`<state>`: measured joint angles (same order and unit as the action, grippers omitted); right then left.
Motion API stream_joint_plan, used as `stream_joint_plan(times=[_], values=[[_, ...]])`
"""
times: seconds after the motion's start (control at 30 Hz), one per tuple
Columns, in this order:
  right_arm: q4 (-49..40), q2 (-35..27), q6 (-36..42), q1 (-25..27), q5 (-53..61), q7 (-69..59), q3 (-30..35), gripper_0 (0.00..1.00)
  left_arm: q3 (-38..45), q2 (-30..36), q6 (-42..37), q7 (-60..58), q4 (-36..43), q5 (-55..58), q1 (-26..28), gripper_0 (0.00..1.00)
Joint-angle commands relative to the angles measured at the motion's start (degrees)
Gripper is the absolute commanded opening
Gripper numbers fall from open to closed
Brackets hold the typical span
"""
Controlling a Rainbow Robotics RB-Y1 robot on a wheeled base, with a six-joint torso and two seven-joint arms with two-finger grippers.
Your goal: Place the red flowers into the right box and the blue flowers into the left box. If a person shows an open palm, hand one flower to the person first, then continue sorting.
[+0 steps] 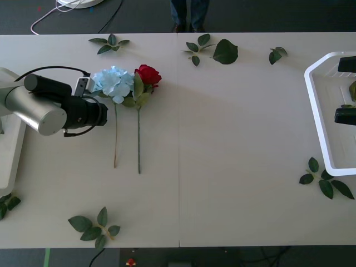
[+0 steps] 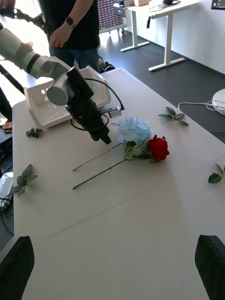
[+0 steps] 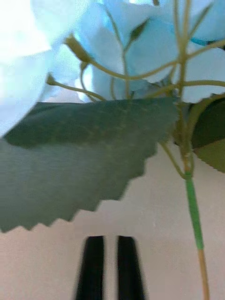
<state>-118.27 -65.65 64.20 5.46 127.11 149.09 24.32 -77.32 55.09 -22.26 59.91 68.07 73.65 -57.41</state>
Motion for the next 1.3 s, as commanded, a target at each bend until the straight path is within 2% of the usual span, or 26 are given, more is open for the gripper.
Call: stream_joint_plan(times=[0.03, 0.3, 0.33, 0.37, 0.4, 0.7, 1.03, 1.3], values=[[-1.3, -2.7, 0.3, 0.4, 0.9, 1.6, 1.0, 1.00, -0.4, -0.2, 0.7, 2.5, -0.7, -0.4, -3.2, 0.00], [-1.3, -2.7, 0.3, 0.4, 0.9, 1.6, 1.0, 1.00, -0.4, 0.5, 0.7, 2.3, 1.4, 0.8, -5.4, 0.00], [-1.3, -2.7, 0.3, 0.4, 0.9, 1.6, 1.0, 1.00, -0.4, 0.5, 0.6, 2.6, 1.4, 0.8, -5.4, 0.10], [-1.3, -2.7, 0.3, 0.4, 0.9, 1.6, 1.0, 1.00, -0.4, 0.6, 0.6, 2.6, 1.5, 0.8, -5.4, 0.97], [-1.3, -2.7, 0.3, 0.4, 0.9, 1.6, 1.0, 1.00, -0.4, 0.6, 0.6, 2.7, 1.5, 0.8, -5.4, 1.00], [-1.3, -2.7, 0.3, 0.4, 0.9, 1.6, 1.0, 1.00, -0.4, 1.9, -7.4, 1.7, 6.8, 2.2, -8.3, 1.00], [-1.3, -2.7, 0.3, 0.4, 0.9, 1.6, 1.0, 1.00, -1.3, 1.3, -11.5, -1.2, 8.0, 3.9, -8.5, 1.00], [-1.3, -2.7, 0.3, 0.4, 0.9, 1.6, 1.0, 1.00, -11.3, -1.3, -11.4, -10.9, 5.8, 1.5, -13.3, 1.00]])
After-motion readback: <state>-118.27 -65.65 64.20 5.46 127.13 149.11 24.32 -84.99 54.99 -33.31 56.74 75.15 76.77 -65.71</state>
